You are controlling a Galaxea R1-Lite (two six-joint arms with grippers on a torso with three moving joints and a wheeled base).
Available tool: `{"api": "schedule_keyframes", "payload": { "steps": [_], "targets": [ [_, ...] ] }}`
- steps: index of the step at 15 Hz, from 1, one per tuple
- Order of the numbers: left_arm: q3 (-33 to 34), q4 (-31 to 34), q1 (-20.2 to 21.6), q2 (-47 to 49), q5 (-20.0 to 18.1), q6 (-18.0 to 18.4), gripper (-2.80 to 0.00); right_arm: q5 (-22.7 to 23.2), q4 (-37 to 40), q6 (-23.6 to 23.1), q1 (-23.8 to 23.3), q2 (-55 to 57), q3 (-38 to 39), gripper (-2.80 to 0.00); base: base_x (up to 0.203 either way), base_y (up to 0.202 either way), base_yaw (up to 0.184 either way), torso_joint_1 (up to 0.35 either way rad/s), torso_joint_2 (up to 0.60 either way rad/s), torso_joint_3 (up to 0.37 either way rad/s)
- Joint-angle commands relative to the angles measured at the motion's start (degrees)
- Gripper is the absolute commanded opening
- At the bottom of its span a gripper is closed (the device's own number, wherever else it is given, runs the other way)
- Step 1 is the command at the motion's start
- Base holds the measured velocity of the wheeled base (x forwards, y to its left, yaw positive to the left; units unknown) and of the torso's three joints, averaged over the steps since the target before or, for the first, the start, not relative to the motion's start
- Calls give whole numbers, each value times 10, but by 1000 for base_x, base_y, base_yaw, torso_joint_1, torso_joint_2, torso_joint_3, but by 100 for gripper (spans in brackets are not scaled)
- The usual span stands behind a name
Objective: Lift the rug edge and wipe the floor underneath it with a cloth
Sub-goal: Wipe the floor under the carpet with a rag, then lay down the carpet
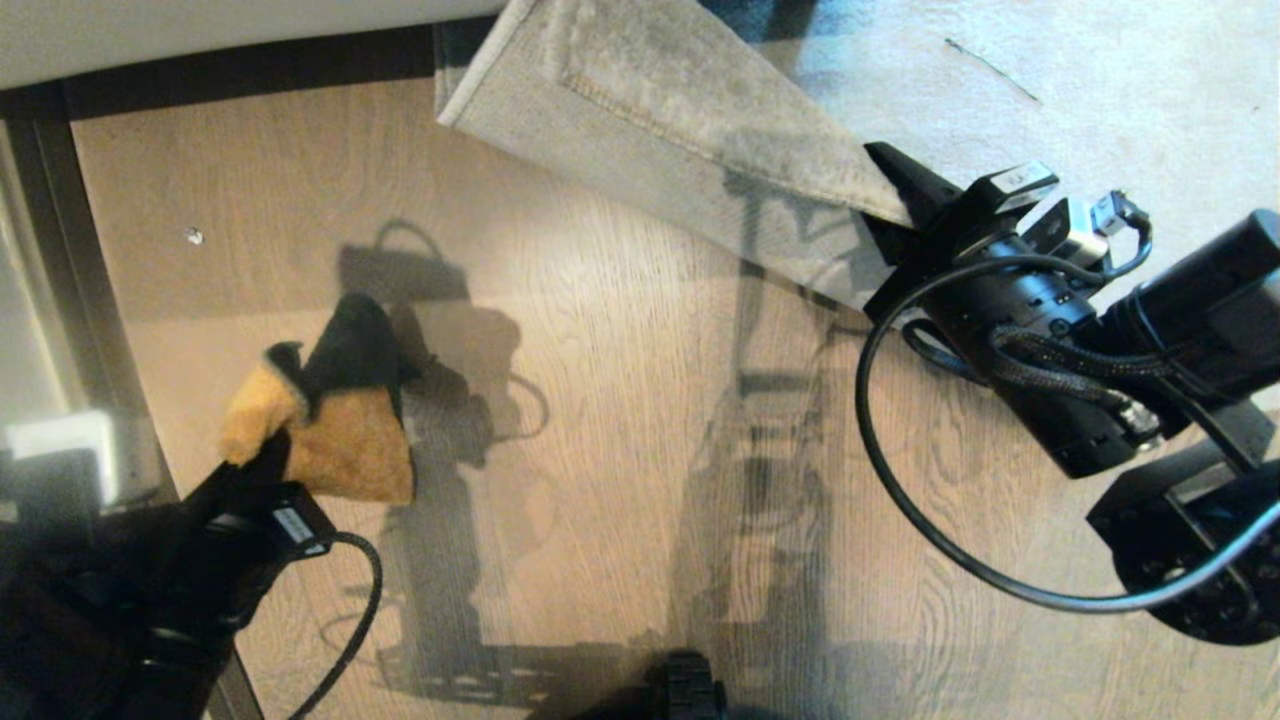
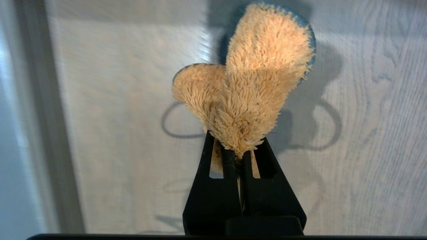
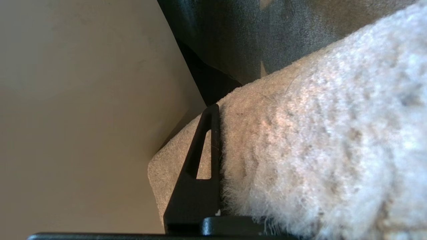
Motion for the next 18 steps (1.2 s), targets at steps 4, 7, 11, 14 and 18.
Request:
{"api": "schedule_keyframes", "payload": {
  "steps": [4, 7, 11, 14, 18],
  "targets": [
    [13, -27, 74, -61, 3, 52, -280, 0, -28, -1, 0, 1, -3, -280, 0, 0, 0, 0, 0, 0],
    [13, -27, 126, -89, 2, 102, -280, 0, -28, -1, 0, 2, -3, -280, 0, 0, 0, 0, 0, 0],
    [13, -24, 127, -149, -7, 174, -280, 0, -28, -1, 0, 4, -2, -280, 0, 0, 0, 0, 0, 0],
    [13, 59, 116, -206, -80, 182, -280, 0, -28, -1, 0, 5, -2, -280, 0, 0, 0, 0, 0, 0],
    [13, 260, 114, -325, -164, 175, -280, 0, -28, -2, 0, 4, 0, -280, 0, 0, 0, 0, 0, 0]
  ]
}}
